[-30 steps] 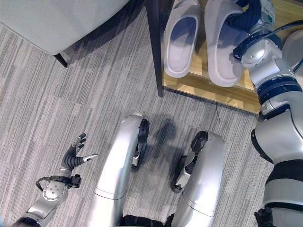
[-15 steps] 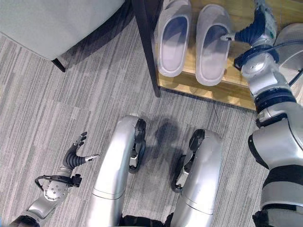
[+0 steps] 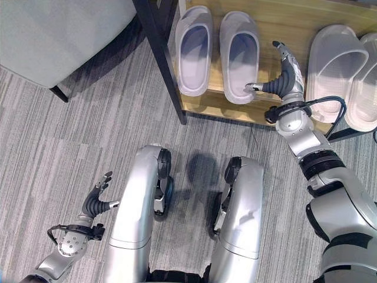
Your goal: Arrange the slippers neatly on the shoe rack.
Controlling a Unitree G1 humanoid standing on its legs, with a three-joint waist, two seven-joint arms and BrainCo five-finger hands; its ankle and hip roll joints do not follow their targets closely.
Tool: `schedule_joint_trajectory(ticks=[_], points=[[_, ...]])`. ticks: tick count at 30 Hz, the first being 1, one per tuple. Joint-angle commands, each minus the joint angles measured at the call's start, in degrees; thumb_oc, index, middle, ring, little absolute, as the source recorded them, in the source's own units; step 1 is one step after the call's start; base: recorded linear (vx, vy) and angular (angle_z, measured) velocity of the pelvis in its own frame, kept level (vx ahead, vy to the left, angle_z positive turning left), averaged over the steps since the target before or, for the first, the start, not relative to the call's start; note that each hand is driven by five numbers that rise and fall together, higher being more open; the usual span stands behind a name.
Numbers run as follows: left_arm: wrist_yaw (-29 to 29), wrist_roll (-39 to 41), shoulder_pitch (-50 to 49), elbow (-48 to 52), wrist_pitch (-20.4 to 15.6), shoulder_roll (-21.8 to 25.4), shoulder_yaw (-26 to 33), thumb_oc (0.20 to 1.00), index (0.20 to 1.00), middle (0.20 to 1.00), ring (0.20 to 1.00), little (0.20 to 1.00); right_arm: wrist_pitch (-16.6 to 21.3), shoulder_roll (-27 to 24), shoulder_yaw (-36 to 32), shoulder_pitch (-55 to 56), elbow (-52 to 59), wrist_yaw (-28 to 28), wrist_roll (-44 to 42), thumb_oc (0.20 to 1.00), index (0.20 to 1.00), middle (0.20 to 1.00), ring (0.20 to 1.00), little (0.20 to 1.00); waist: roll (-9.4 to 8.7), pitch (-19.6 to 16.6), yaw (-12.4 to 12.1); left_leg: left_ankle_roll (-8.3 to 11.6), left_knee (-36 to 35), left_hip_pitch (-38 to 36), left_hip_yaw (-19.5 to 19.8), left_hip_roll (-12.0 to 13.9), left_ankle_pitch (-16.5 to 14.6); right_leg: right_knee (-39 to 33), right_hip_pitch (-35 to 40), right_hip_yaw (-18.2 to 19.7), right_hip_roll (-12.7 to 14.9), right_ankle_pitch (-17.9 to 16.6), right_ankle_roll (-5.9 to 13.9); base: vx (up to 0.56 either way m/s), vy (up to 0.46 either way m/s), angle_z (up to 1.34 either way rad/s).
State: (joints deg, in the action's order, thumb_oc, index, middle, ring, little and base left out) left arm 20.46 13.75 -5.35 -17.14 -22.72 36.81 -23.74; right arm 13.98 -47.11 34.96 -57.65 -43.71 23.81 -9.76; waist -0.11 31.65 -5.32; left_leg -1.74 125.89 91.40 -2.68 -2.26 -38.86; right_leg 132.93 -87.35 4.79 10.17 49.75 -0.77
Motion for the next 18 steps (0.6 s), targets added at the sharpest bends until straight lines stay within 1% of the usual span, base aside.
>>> schedule_joint_trajectory(ticks=[1,6,7,9,10,11,13,15,18], points=[[1.24,-2.49,-1.08,3.83,-0.93,1.41,-1.01,1.000,1.000,1.000,1.000,1.000,2.27,0.83,0.39,-6.38,1.56,0.67,1.76,1.000,1.000,1.000,1.000,1.000,-0.69,-1.85,-2.20,1.63,4.01,-1.45,5.99,0.35,-7.30,0.42,-2.60,6.32,-1.59,-10.71,-2.24,-0.03,-0.016,-0.02],[3.27,-4.21,-0.18,2.69,-0.71,0.86,-1.00,1.000,1.000,1.000,1.000,1.000,2.38,5.29,-1.75,-3.79,4.89,1.65,1.11,1.000,1.000,1.000,1.000,1.000,-1.15,-1.85,-1.93,1.54,3.73,-1.45,5.97,0.42,-7.05,0.26,-2.59,6.16,-1.73,-11.37,-2.09,-0.02,-0.005,0.00],[3.33,-4.27,-0.20,2.68,-0.72,0.88,-1.01,1.000,1.000,1.000,1.000,1.000,2.32,5.30,-1.82,-3.70,5.00,1.68,1.17,1.000,1.000,1.000,1.000,1.000,-1.19,-1.85,-1.94,1.54,3.72,-1.45,5.97,0.41,-7.03,0.26,-2.59,6.16,-1.73,-11.38,-2.10,0.00,0.000,0.00],[4.62,-5.13,0.45,1.92,-0.47,0.07,-0.92,1.000,1.000,1.000,1.000,1.000,2.26,7.79,-4.20,-1.61,8.43,3.56,2.39,1.000,1.000,1.000,1.000,1.000,-1.50,-1.85,-1.52,1.54,3.73,-1.45,5.96,0.54,-6.96,-0.05,-2.58,6.06,-2.16,-11.91,-1.96,-0.03,0.018,0.01],[4.65,-5.16,0.45,1.90,-0.46,0.10,-0.93,1.000,1.000,1.000,1.000,1.000,2.21,7.81,-4.27,-1.53,8.51,3.61,2.46,1.000,1.000,1.000,1.000,1.000,-1.54,-1.85,-1.54,1.54,3.73,-1.45,5.94,0.54,-6.94,-0.05,-2.59,6.07,-2.16,-11.92,-1.96,0.00,0.000,0.00],[5.26,-5.71,1.17,1.49,-0.44,-0.08,-1.15,1.000,1.000,1.000,1.000,1.000,2.30,9.57,-5.33,-0.96,8.83,4.45,2.34,1.000,1.000,1.000,1.000,1.000,-1.57,-1.85,-1.40,1.49,3.89,-1.45,5.77,0.64,-6.93,-0.04,-2.59,5.93,-2.23,-12.02,-1.89,0.00,0.000,0.00],[6.00,-5.91,1.80,0.95,-0.41,-0.35,-1.50,1.000,1.000,1.000,1.000,1.000,2.36,11.51,-6.19,-0.64,8.50,4.98,1.53,1.000,1.000,1.000,1.000,1.000,-1.57,-1.85,-1.24,1.40,3.95,-1.45,5.60,0.83,-6.92,-0.11,-2.59,5.87,-2.34,-11.99,-1.79,-0.01,0.016,-0.01],[6.49,-6.06,2.24,0.43,-0.38,-0.56,-1.67,1.000,1.000,1.000,1.000,1.000,2.15,12.68,-6.48,-0.75,8.29,5.71,1.80,1.000,1.000,1.000,1.000,1.000,-1.54,-1.85,-1.18,1.30,4.02,-1.45,5.50,0.82,-6.93,-0.12,-2.60,5.83,-2.48,-12.01,-1.71,0.00,0.000,0.00],[7.77,-7.00,2.57,-0.25,-0.32,-1.01,-2.06,1.000,1.000,1.000,1.000,1.000,1.97,13.43,-8.20,-0.29,8.43,8.60,3.88,1.000,1.000,1.000,1.000,1.000,-1.56,-1.85,-0.99,1.04,4.23,-1.45,5.44,0.78,-6.96,-0.02,-2.60,6.10,-2.67,-12.32,-1.42,0.00,0.000,0.00]])
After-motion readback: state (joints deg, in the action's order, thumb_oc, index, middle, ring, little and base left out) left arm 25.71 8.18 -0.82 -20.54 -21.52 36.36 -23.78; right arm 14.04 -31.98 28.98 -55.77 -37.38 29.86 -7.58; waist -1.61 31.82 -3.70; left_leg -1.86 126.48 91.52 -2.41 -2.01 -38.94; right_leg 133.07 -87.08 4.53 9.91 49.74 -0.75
